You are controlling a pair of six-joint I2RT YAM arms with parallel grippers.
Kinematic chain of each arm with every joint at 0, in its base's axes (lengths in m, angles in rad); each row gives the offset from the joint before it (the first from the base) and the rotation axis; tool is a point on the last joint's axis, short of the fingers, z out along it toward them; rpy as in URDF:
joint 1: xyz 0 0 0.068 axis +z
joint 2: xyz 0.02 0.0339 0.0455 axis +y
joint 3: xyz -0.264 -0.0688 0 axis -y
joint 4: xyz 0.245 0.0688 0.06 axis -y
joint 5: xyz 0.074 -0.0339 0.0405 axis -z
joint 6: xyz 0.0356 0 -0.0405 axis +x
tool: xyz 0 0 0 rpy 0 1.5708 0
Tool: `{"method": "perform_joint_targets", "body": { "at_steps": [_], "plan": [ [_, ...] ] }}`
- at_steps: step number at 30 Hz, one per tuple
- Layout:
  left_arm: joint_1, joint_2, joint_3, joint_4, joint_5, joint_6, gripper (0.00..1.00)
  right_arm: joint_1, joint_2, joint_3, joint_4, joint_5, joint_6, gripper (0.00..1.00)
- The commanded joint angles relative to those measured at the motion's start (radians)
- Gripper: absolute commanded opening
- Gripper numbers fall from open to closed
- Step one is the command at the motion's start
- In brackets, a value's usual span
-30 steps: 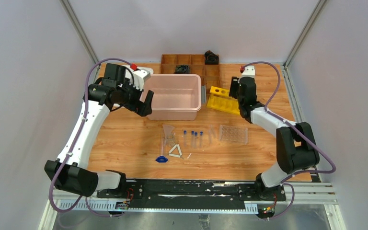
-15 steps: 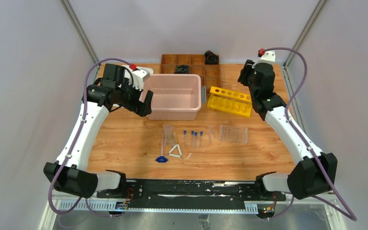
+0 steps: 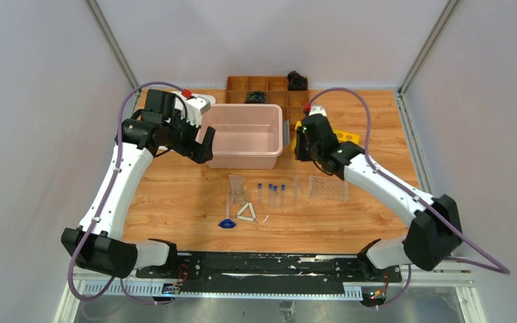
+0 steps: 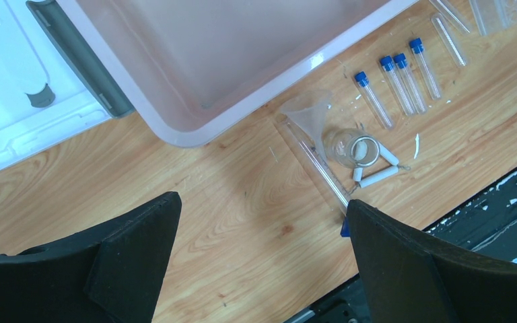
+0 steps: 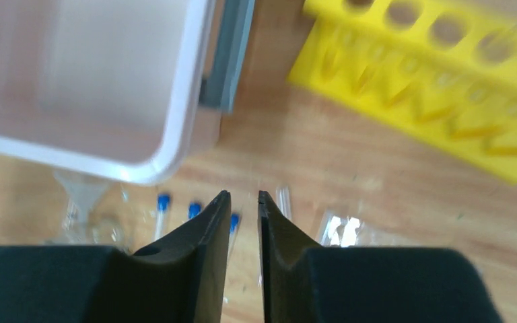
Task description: Organize the chemistry lab equipment
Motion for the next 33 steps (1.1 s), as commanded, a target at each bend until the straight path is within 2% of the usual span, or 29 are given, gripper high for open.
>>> {"method": "perform_joint_targets", "body": {
  "at_steps": [1,8,12,21,33],
  "plan": [
    [0.002,-0.028,0.035,0.001,0.0,-0.008,1.0,0.035,0.078,-0.059,-0.086,-0.069,0.098,0.23],
    [0.002,-0.042,0.035,0.001,0.007,-0.009,1.0,0.039,0.158,-0.109,-0.067,-0.087,0.133,0.15],
    [0.002,-0.043,0.034,0.001,0.011,-0.011,1.0,0.039,0.203,-0.134,-0.052,-0.079,0.138,0.14],
    [0.002,-0.056,0.034,0.001,0.02,-0.007,1.0,0.039,0.294,-0.125,-0.05,0.005,0.117,0.24],
    [0.002,-0.051,0.037,0.001,0.025,-0.01,1.0,0.034,0.398,-0.108,-0.026,0.027,0.111,0.25]
  ]
}}
